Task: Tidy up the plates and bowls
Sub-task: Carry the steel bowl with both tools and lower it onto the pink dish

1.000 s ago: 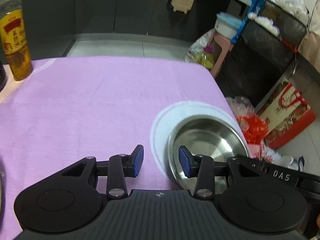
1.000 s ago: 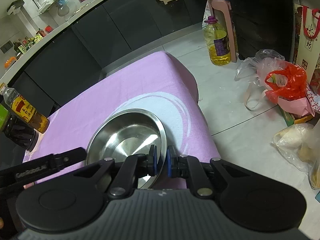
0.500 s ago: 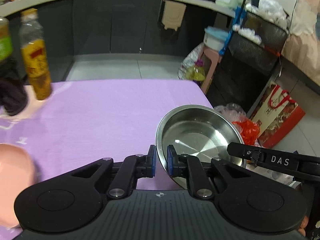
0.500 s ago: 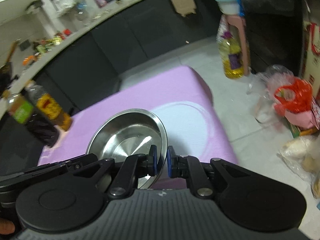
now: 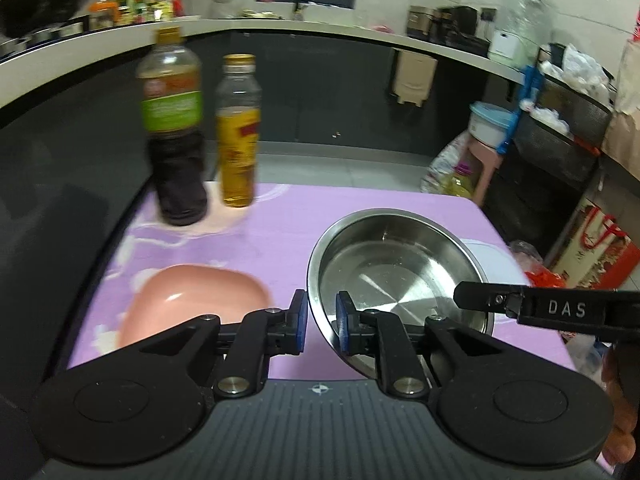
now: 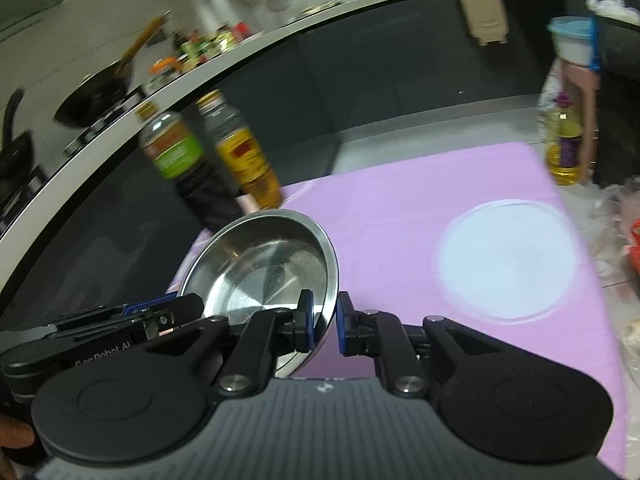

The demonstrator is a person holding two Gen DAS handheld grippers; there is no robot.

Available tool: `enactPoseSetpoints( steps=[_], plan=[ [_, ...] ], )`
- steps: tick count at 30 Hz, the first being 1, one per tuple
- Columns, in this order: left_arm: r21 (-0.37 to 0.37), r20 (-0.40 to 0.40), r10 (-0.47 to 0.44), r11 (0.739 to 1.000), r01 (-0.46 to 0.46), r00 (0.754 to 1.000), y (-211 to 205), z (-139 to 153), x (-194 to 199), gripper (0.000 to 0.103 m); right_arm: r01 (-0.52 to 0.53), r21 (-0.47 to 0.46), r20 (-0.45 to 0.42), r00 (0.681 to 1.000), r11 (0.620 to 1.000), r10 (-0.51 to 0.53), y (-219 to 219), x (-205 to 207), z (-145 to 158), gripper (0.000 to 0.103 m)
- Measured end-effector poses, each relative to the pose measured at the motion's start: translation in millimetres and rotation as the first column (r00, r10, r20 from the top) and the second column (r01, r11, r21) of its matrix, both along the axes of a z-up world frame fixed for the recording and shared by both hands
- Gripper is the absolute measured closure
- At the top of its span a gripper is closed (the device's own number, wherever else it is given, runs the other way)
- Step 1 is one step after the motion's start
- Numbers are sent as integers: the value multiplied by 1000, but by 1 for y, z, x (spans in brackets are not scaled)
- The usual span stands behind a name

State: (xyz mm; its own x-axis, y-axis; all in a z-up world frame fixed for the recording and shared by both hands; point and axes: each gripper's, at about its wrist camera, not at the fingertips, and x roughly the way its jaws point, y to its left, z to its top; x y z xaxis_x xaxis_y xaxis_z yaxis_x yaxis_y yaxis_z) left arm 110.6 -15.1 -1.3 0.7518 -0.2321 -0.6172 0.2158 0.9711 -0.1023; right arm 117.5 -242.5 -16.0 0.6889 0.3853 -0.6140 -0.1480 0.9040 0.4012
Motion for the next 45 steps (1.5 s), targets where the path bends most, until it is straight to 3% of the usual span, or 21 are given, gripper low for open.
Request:
enactPoseSetpoints(
  steps=[9,15,30,45],
  plan=[
    [-47,2,104,993,-104,995,81,-2,0,89,-113,-9,-34,993,994,113,78,11,4,89],
    [-23,8,160,987,-159,987,106,-11,2,87,-162,-54,-39,986,985,160,117,20,8,89],
    [-38,-59,150,987,-153,987,118,-40,24,86,-154,-102,-110,984,983,143,138,47,-20,88],
    [9,-132,168,986,-168,977,119,-64,47,86,-176,-127,-166,974,976,154,150,68,-42,88]
  ],
)
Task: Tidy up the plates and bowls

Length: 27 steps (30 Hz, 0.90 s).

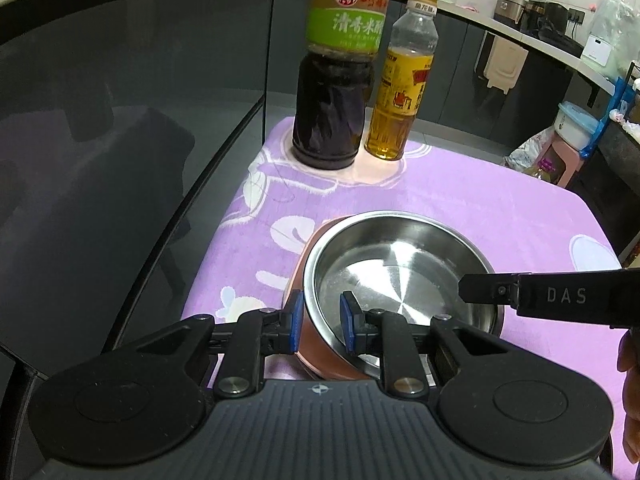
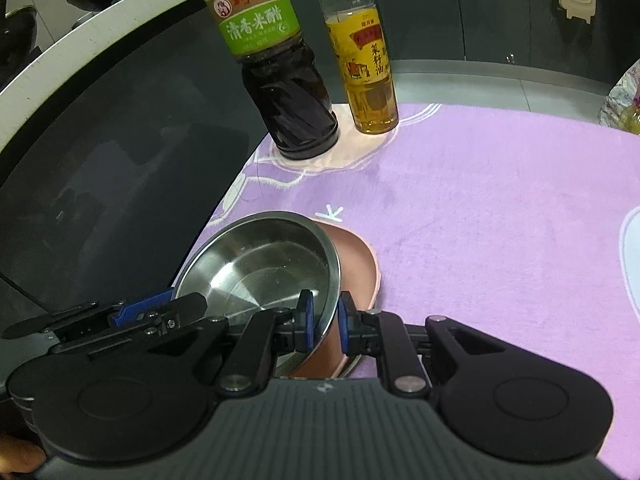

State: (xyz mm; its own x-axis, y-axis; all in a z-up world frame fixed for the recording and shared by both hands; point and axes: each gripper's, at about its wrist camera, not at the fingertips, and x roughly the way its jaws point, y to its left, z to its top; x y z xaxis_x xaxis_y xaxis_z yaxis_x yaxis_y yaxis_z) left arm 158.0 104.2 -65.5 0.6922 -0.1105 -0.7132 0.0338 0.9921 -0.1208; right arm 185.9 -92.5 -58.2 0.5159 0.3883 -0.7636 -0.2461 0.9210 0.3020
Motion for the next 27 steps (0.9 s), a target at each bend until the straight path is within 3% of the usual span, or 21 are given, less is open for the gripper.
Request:
enactPoseSetpoints(
  steps=[16,20,23,25,27],
  plan=[
    [-26,28,-3,1000,4,1000,6,5,-4,85,7,-30,31,999,1000,-6,3,-1,-5,87],
    [-56,37,-5,998,7,999,9,6,-7,81,10,-28,49,999,1000,-9,-1,-5,1,87],
    [-60,42,11,998,-9,999,12,7,-8,67,14,-10,35,999,1000,-13,-5,-6,2,74],
    [-48,55,34,998,-31,998,14,8,-9,65,32,0,31,999,999,-32,-9,-8,2,64],
    [-39,65,46,998,-44,997,16,8,-9,64,44,7,27,999,999,-44,-13,-9,1,62]
  ],
)
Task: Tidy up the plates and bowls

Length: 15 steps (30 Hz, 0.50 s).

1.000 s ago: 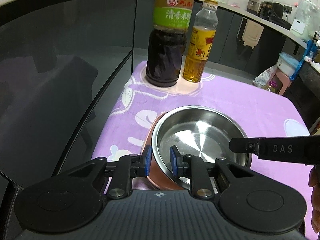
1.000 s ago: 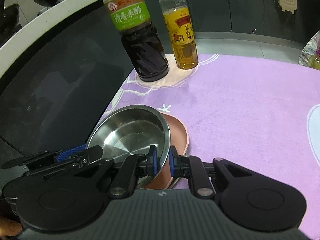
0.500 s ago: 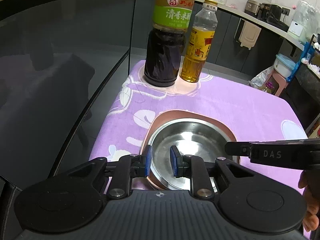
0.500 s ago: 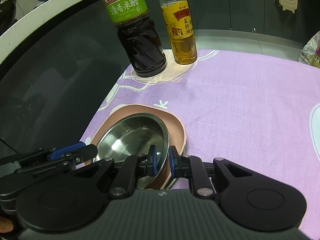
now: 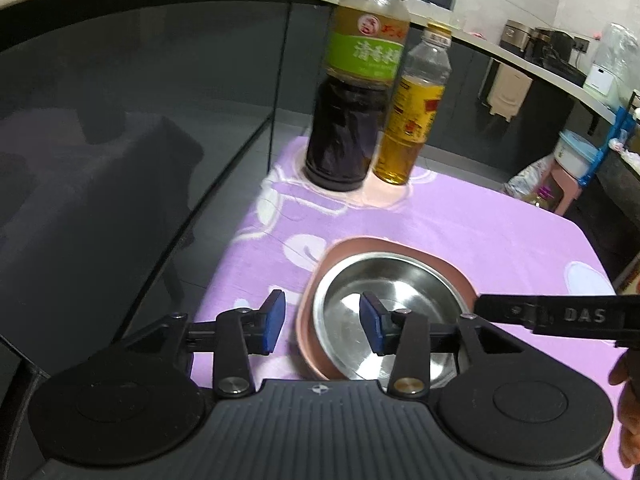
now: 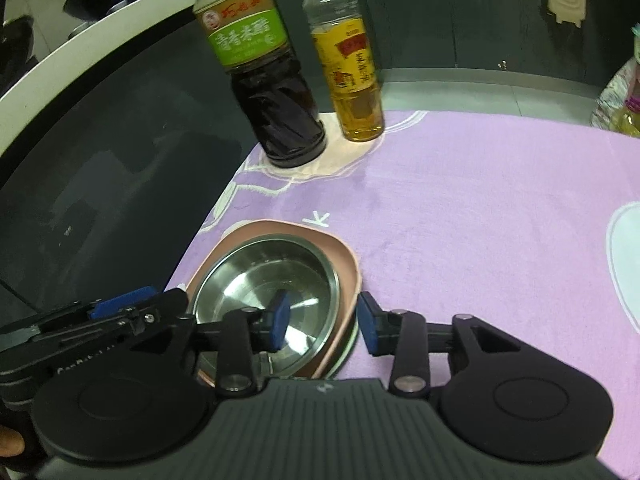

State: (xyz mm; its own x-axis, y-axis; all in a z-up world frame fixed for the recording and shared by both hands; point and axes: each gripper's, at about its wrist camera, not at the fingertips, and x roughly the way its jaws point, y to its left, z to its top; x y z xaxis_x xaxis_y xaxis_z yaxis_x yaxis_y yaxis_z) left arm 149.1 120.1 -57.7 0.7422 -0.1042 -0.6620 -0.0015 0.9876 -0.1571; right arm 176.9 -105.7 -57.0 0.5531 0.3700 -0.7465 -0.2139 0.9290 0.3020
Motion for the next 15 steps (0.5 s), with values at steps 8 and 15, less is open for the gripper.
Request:
enactPoseSetpoints(
  steps=[8,15],
  plan=[
    [-8,-20,3,1000,-4,1000,6,-9,3,59,23,27,-85,996,999,-21,-9,5,-12,57],
    [-12,-16,-18,1000,18,1000,5,-15,5,59,17,38,-124,992,999,-12,-10,9,-18,56]
  ],
)
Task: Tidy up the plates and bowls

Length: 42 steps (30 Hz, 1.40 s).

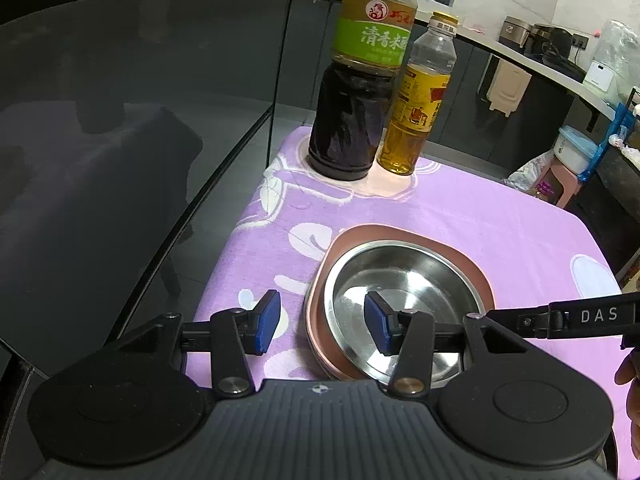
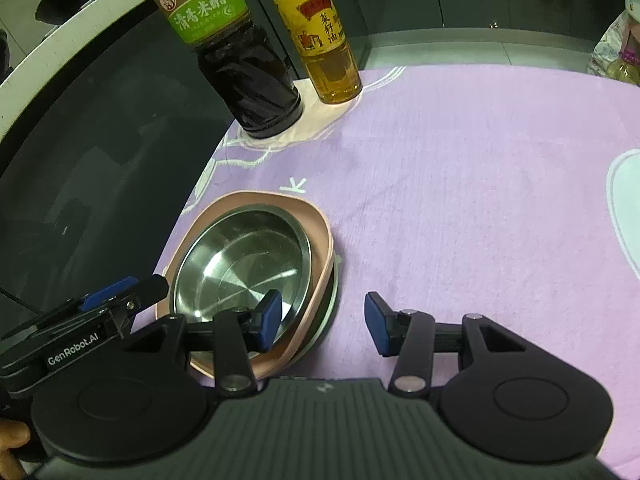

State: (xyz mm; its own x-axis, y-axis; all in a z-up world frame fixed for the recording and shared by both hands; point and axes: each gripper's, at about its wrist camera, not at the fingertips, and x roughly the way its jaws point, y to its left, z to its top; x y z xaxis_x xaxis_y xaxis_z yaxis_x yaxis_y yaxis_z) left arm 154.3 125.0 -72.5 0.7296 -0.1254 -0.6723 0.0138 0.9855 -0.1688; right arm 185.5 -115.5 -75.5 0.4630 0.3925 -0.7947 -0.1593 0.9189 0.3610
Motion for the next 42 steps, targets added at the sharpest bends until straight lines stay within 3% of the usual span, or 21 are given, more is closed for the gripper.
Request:
enactPoseSetpoints(
  steps=[35,37,42],
  plan=[
    [-84,-94,-25,996,17,995,5,-32,19,60,-36,42,-67,997,998,39,8,20,-22,55],
    [-126,-85,-54,991,43,995,5,-34,18,59,-63,22,-59,996,998,64,12,19,-22,66],
    [-130,-92,-17,991,5,996,1,-29,16,61,-32,1,-45,998,999,32,17,17,-21,70]
  ],
)
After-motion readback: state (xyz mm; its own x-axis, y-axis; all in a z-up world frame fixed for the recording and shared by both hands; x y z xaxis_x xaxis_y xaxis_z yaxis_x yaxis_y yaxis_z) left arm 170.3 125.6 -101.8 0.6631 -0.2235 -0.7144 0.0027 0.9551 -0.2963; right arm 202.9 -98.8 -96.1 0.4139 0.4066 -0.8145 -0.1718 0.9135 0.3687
